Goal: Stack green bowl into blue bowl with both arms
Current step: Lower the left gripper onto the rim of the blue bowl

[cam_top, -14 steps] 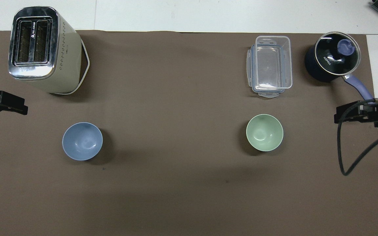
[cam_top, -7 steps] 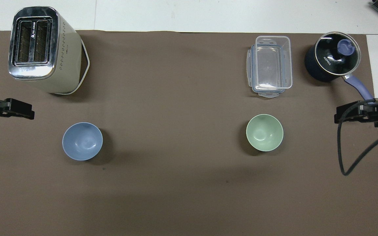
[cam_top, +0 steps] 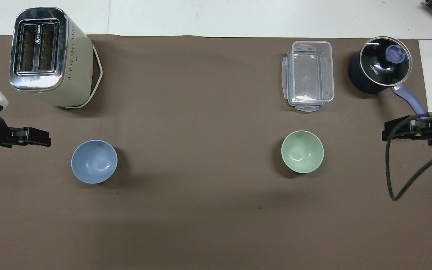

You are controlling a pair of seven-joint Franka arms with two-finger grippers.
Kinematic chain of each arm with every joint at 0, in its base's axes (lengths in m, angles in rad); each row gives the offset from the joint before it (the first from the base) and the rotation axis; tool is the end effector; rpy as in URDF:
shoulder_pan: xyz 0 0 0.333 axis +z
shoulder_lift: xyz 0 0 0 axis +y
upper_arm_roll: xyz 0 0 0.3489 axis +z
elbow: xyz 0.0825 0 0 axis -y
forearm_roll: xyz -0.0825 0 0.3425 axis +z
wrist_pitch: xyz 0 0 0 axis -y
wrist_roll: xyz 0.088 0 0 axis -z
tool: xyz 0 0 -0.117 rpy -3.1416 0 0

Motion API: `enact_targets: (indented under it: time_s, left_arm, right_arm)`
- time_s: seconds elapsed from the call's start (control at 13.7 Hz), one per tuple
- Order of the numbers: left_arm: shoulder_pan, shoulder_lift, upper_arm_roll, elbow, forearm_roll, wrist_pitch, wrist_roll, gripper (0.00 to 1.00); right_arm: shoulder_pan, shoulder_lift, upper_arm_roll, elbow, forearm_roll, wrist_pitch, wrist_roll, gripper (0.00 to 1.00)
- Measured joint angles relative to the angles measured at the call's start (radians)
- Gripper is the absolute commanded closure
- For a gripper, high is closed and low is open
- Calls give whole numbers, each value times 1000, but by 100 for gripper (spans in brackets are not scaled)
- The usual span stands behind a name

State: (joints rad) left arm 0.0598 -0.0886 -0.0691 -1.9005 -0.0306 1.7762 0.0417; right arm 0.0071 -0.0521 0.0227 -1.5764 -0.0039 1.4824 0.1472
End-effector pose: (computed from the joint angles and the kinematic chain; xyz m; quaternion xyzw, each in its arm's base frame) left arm 0.4874 -0.0088 0.5660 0.9995 -0.0219 -0.0177 0.0122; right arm 0.4853 0.0144 0.6635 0.9980 -0.0588 -0.0206 0.0044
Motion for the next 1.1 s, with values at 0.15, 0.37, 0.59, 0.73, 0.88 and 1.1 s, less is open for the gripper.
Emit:
enact_targets:
  time_s: [0.15, 0.37, 0.59, 0.73, 0.88, 1.1]
  left_arm:
    - [0, -7, 1, -46, 0, 41, 0, 0]
    - [0, -8, 0, -137, 0, 129, 0, 0]
    - [0, -8, -4, -220, 0, 213, 0, 0]
    - [-1, -7, -4, -270, 0, 270, 0, 0]
    - [-1, -7, -4, -329, 0, 341, 0, 0]
    - [-1, -6, -5, -427, -15, 474, 0, 0]
  right_arm:
    - [0, 0, 0, 0, 0, 0, 0, 0]
    - [0, 0, 0, 0, 0, 0, 0, 0]
    - [0, 0, 0, 0, 0, 0, 0, 0]
    - [0, 0, 0, 0, 0, 0, 0, 0]
    - [0, 0, 0, 0, 0, 0, 0, 0]
    - [0, 0, 0, 0, 0, 0, 0, 0]
